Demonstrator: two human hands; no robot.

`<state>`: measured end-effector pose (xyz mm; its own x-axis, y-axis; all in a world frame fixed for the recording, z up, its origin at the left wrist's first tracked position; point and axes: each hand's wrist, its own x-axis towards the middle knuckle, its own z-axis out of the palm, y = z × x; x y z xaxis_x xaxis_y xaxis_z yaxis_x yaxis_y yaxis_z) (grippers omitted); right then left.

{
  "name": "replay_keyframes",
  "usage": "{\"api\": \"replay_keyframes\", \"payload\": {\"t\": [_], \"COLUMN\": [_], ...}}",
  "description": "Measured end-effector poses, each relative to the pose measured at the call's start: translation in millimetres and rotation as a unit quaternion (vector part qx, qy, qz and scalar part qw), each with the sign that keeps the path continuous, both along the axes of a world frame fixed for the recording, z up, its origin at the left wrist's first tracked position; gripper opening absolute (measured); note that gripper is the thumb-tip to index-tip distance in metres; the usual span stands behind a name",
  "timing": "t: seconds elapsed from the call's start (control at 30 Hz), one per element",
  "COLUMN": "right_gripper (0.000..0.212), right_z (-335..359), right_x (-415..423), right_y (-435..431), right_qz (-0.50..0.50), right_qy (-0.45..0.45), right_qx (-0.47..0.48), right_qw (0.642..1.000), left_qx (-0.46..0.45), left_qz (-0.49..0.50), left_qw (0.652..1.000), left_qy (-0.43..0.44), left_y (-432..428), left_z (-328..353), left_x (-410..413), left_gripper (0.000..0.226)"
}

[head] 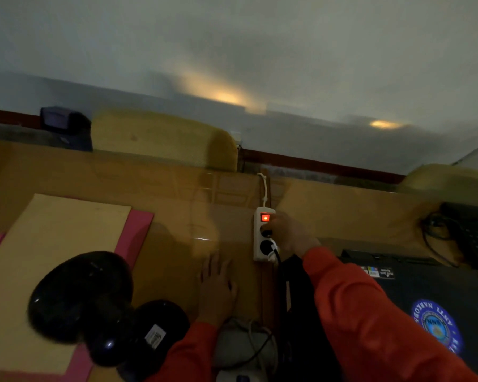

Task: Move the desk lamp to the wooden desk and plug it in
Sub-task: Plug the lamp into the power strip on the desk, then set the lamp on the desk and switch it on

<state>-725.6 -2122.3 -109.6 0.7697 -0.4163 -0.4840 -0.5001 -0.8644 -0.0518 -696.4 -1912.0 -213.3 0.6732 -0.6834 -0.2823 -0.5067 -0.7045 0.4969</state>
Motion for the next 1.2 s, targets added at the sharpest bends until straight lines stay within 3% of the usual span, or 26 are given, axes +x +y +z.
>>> {"api": "replay_keyframes", "payload": {"t": [0.2,0.37,0.47,0.6,0.73,0.93,1.13,1.2], "right_gripper": [0.040,0.032,0.031,0.028,0.023,0.028,0.030,0.024], "right_z": [44,83,93,90,66,17,-7,-9], "right_x": [-35,-67,-93,-123,-140,-141,-122,-116], "right_y": [30,89,126,168,208,275,312,318], "right_qz": [-0.057,-0.042,-0.034,-0.042,-0.033,-0.057,-0.131,-0.119], "right_qy": [-0.102,-0.174,-0.212,-0.235,-0.220,-0.199,-0.250,-0.229], "right_qx": [-0.001,0.014,0.033,0.075,0.117,0.153,0.173,0.173], "right_qw": [0.993,0.984,0.976,0.968,0.968,0.966,0.944,0.950], "left_qx": [-0.025,-0.055,-0.091,-0.121,-0.125,-0.137,-0.120,-0.113], "left_qz": [-0.040,-0.144,-0.211,-0.303,-0.287,-0.303,-0.170,-0.119], "left_qw": [0.999,0.988,0.972,0.945,0.950,0.943,0.978,0.986], "left_qy": [0.024,-0.001,-0.049,-0.018,0.016,-0.012,0.014,-0.012], "left_y": [3,30,58,108,156,227,254,249], "left_z": [41,78,98,117,121,102,74,65], "left_x": [0,-22,-37,-48,-48,-40,-17,-8], "left_gripper": [0.039,0.028,0.028,0.027,0.030,0.028,0.026,0.038]}}
